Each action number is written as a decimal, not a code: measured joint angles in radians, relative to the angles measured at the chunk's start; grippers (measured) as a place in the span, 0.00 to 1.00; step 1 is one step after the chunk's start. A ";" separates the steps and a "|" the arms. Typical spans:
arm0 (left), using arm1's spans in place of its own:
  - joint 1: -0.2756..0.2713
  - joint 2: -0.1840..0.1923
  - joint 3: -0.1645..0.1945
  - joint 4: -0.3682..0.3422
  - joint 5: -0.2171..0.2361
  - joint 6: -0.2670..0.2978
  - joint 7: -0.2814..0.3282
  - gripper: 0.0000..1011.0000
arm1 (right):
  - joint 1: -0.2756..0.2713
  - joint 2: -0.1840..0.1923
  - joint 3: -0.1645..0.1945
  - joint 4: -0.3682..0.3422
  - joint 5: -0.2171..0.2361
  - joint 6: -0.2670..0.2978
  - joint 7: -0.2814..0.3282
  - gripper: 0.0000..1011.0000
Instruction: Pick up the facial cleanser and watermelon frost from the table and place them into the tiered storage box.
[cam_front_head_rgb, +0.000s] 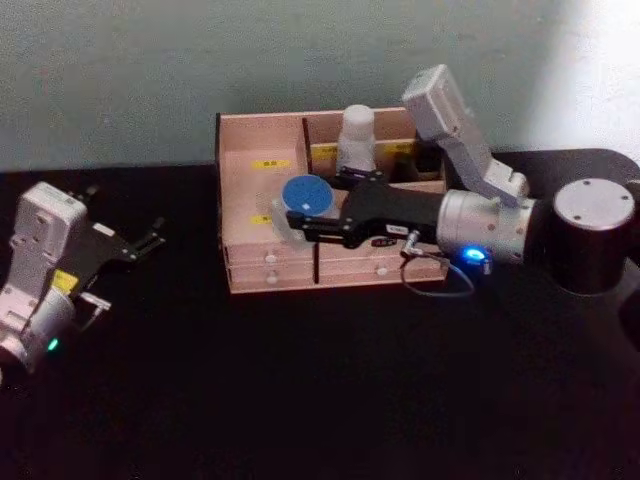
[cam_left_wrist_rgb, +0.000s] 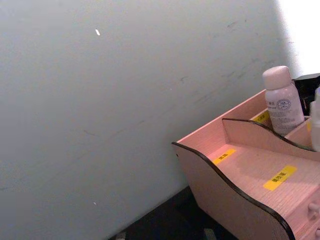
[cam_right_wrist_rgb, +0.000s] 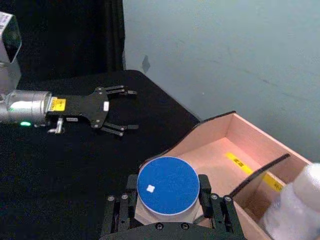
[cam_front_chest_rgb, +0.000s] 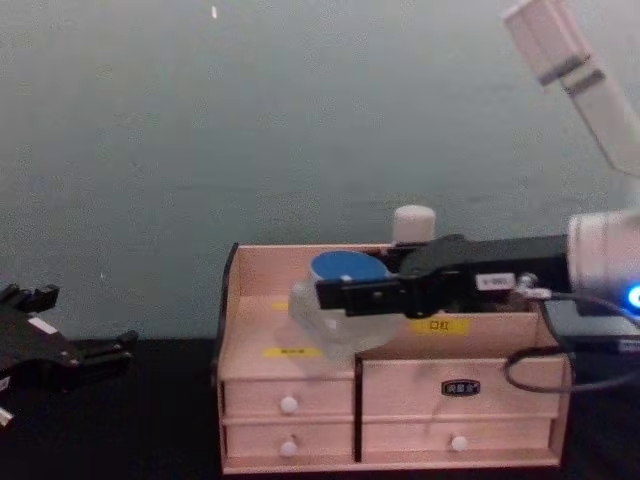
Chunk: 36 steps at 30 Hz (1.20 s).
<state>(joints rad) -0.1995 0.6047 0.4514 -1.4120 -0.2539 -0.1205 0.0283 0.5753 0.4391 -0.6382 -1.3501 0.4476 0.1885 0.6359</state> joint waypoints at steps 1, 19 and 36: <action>0.000 0.000 0.000 0.000 0.000 0.000 0.000 0.99 | 0.000 0.000 0.000 0.000 0.000 0.000 0.000 0.72; 0.000 0.000 0.000 0.000 0.000 0.000 0.000 0.99 | 0.095 -0.123 -0.028 0.166 -0.053 0.026 -0.042 0.72; 0.000 0.000 0.000 0.000 0.000 0.000 0.000 0.99 | 0.162 -0.214 -0.025 0.341 -0.095 -0.004 -0.037 0.72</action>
<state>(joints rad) -0.1995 0.6047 0.4514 -1.4120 -0.2539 -0.1205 0.0283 0.7377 0.2255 -0.6636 -1.0094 0.3527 0.1849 0.5993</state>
